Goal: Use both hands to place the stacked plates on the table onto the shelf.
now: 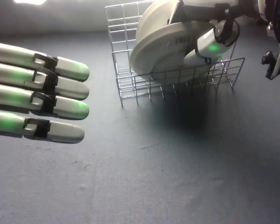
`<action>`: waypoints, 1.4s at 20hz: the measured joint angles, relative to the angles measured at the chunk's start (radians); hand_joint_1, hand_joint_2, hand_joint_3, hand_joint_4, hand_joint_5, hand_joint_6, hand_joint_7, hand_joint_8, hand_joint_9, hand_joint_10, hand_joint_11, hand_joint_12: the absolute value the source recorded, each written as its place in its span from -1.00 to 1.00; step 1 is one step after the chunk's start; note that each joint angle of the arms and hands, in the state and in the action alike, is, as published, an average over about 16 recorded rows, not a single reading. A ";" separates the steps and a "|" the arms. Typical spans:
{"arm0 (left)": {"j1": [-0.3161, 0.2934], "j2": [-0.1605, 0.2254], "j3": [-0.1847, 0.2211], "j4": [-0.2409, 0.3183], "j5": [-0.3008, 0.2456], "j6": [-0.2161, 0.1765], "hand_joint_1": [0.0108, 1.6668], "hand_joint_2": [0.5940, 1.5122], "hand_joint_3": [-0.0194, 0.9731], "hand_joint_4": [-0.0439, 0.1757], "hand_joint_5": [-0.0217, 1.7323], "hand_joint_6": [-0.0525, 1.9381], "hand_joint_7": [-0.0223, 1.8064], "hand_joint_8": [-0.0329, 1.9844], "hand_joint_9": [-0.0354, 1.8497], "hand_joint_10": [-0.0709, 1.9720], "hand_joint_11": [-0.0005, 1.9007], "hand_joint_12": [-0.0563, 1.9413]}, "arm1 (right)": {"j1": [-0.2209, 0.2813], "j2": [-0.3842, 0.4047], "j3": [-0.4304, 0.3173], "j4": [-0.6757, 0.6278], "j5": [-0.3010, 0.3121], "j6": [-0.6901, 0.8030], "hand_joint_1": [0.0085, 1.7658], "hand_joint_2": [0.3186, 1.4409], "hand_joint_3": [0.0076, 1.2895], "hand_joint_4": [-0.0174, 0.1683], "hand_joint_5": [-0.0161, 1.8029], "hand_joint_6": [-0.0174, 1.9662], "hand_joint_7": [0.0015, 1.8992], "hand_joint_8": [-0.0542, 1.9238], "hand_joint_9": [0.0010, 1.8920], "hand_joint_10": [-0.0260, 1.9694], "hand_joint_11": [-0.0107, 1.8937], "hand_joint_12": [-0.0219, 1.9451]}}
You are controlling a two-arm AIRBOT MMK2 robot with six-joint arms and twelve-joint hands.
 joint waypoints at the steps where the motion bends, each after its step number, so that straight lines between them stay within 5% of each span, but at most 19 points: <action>1: 0.001 0.000 -0.002 -0.001 -0.002 0.002 -0.99 0.05 -0.92 -0.58 -0.95 -0.94 -0.95 -0.96 -0.94 -0.92 -0.98 -0.95 | -0.001 0.000 0.000 0.000 0.000 -0.001 0.28 0.28 -0.99 -0.90 -0.06 -0.22 0.03 -0.24 0.07 -0.38 -0.13 0.08; 13: 0.013 -0.003 0.006 -0.002 -0.038 0.015 -0.99 0.05 -0.92 -0.58 -0.95 -0.94 -0.95 -0.96 -0.94 -0.92 -0.98 -0.95 | 0.012 0.006 0.000 -0.001 0.012 -0.003 0.03 0.31 -0.99 -0.88 -0.11 -0.88 -0.02 -0.77 -0.04 -0.65 -0.34 0.11; 28: 0.013 -0.007 0.006 -0.007 -0.062 0.026 -0.99 0.05 -0.92 -0.58 -0.95 -0.94 -0.95 -0.96 -0.94 -0.92 -0.98 -0.95 | 0.102 0.130 -0.084 0.013 0.091 -0.136 -0.13 0.30 -0.99 -0.82 -0.23 -0.94 -0.12 -0.92 -0.17 -0.81 -0.57 0.21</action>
